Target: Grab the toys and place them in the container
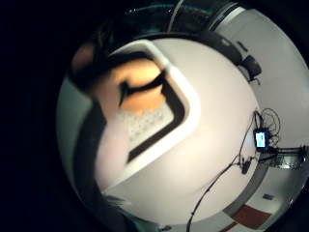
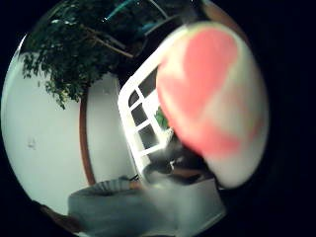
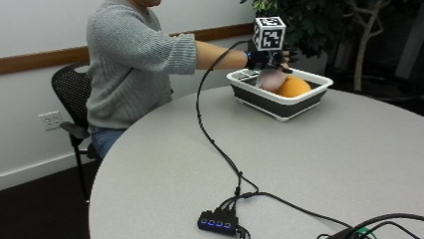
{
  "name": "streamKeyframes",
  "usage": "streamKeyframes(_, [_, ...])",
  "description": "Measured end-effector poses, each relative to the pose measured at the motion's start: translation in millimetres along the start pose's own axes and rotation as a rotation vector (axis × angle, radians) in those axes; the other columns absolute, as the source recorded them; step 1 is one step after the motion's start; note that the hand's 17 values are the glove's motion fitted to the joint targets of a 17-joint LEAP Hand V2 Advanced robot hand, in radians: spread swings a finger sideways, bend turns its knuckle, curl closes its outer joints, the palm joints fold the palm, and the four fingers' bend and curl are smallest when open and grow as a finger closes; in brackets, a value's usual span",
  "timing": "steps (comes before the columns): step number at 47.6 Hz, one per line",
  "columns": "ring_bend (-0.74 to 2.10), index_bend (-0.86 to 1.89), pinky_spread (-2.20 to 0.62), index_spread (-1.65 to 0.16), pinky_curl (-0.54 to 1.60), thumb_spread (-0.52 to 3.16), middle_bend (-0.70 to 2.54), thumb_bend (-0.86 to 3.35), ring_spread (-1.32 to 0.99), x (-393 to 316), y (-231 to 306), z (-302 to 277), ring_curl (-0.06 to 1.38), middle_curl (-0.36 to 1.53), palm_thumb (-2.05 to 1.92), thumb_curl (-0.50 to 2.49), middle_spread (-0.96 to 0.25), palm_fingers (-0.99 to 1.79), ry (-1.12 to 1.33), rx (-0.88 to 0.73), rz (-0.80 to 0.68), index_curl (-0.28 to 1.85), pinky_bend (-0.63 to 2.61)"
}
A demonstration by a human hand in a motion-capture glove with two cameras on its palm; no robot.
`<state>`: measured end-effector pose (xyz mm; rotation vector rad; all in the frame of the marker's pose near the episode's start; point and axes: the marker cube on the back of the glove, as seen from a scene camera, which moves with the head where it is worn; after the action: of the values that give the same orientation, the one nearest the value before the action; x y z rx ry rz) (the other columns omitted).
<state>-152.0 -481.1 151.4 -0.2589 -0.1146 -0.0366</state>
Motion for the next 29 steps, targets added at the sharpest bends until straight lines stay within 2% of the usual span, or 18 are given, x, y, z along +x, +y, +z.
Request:
streamKeyframes(1, [0.92,0.26,-0.3,-0.39,0.56,0.84,0.39,-0.07,-0.36,0.2,1.2,1.6,0.62,0.55,0.32,0.84,-0.2,-0.16,-0.001,-0.023,-0.005,0.62,1.26])
streamKeyframes(3, [0.64,0.2,-0.22,-0.38,0.55,0.91,0.29,-0.13,-0.27,-0.1,3.1,3.0,0.56,0.51,0.17,0.76,-0.18,-0.5,0.003,-0.047,-0.015,0.59,1.27])
streamKeyframes(6, [0.4,0.12,-0.13,-0.37,0.49,0.97,0.19,-0.12,-0.2,-2.5,4.4,1.7,0.46,0.46,0.04,0.69,-0.15,-0.49,0.013,-0.047,-0.014,0.5,1.17])
streamKeyframes(9, [0.27,0.1,-0.07,-0.36,0.45,1.02,0.13,-0.09,-0.15,-2.8,7.3,-1.9,0.39,0.42,-0.03,0.63,-0.14,-0.43,0.012,-0.041,-0.02,0.45,1.11])
streamKeyframes(18, [0.16,0.11,0.02,-0.33,0.39,1.13,0.08,-0.06,-0.08,5.0,36.3,-12.8,0.31,0.33,-0.06,0.5,-0.12,-0.33,0.019,-0.018,-0.032,0.38,1.0])
streamKeyframes(24, [0.13,0.14,0.05,-0.33,0.37,1.18,0.06,-0.05,-0.05,50.5,89.1,-27.3,0.29,0.28,-0.06,0.44,-0.11,-0.35,0.112,0.031,0.015,0.36,0.96])
streamKeyframes(26, [0.13,0.15,0.05,-0.33,0.37,1.19,0.06,-0.05,-0.04,79.9,120.3,-35.0,0.28,0.27,-0.06,0.42,-0.11,-0.35,0.175,0.06,0.058,0.36,0.95])
streamKeyframes(29, [0.12,0.17,0.06,-0.33,0.36,1.23,0.05,-0.05,-0.04,103.3,181.6,-39.9,0.26,0.25,-0.06,0.39,-0.1,-0.34,0.102,0.107,0.045,0.36,0.93])
